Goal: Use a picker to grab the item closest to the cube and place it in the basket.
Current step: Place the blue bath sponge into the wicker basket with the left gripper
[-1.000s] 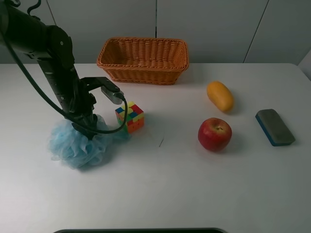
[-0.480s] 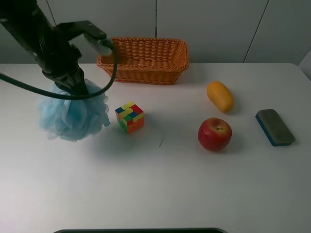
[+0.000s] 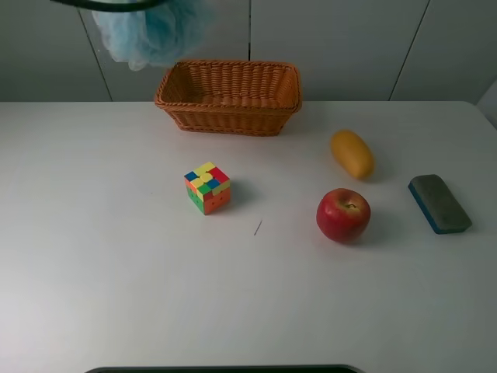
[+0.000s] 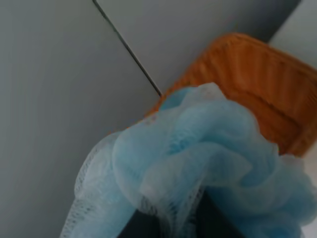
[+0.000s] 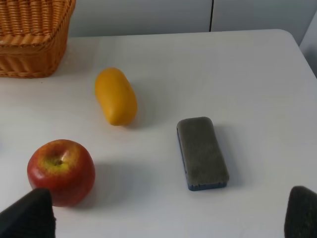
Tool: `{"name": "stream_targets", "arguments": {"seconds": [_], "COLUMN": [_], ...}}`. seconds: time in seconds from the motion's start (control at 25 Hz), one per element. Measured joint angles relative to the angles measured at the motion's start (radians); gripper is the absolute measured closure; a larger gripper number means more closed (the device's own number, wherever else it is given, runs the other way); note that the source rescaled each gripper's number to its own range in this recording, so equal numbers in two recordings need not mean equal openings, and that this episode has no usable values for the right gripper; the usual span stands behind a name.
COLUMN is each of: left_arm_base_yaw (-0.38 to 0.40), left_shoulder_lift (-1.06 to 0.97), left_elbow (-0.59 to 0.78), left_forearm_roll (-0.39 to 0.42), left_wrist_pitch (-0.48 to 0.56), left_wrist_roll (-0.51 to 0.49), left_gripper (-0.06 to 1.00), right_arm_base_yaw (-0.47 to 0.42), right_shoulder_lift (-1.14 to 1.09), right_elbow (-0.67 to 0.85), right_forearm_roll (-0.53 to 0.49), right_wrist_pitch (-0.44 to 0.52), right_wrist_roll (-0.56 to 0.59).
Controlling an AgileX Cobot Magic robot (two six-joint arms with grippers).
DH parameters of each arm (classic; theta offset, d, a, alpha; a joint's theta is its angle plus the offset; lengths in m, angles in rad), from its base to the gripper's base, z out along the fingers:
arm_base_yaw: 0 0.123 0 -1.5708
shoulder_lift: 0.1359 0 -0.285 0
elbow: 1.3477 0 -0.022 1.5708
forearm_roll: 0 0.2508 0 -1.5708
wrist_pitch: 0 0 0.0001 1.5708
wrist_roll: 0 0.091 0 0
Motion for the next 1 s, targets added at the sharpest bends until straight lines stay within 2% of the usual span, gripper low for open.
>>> {"name": "stream_targets", "arguments": {"seconds": [0.16, 0.32, 0.56, 0.76, 0.8, 0.84, 0.92, 0.96, 1.0], "left_arm_base_yaw": [-0.004, -0.006, -0.006, -0.008, -0.008, -0.008, -0.008, -0.008, -0.008], "left_shoulder_lift": [0.169, 0.353, 0.554, 0.603, 0.603, 0.605, 0.607, 0.607, 0.607], "left_elbow": [-0.002, -0.053, -0.225, -0.307, -0.31, -0.31, -0.31, -0.31, -0.31], "left_forearm_roll": [0.006, 0.006, -0.013, -0.02, -0.022, -0.027, -0.029, -0.034, -0.051], "left_wrist_pitch": [-0.271, -0.423, -0.468, -0.438, -0.422, -0.408, -0.384, -0.384, -0.384], "left_wrist_roll": [0.004, 0.004, -0.041, -0.056, -0.056, -0.056, -0.056, -0.056, -0.064], "left_gripper": [0.93, 0.94, 0.94, 0.92, 0.87, 0.77, 0.45, 0.2, 0.06], "right_arm_base_yaw": [0.0, 0.0, 0.0, 0.0, 0.0, 0.0, 0.0, 0.0, 0.0], "right_shoulder_lift": [0.0, 0.0, 0.0, 0.0, 0.0, 0.0, 0.0, 0.0, 0.0], "right_elbow": [0.0, 0.0, 0.0, 0.0, 0.0, 0.0, 0.0, 0.0, 0.0], "right_forearm_roll": [0.0, 0.0, 0.0, 0.0, 0.0, 0.0, 0.0, 0.0, 0.0], "right_wrist_pitch": [0.0, 0.0, 0.0, 0.0, 0.0, 0.0, 0.0, 0.0, 0.0], "right_wrist_roll": [0.0, 0.0, 0.0, 0.0, 0.0, 0.0, 0.0, 0.0, 0.0]}}
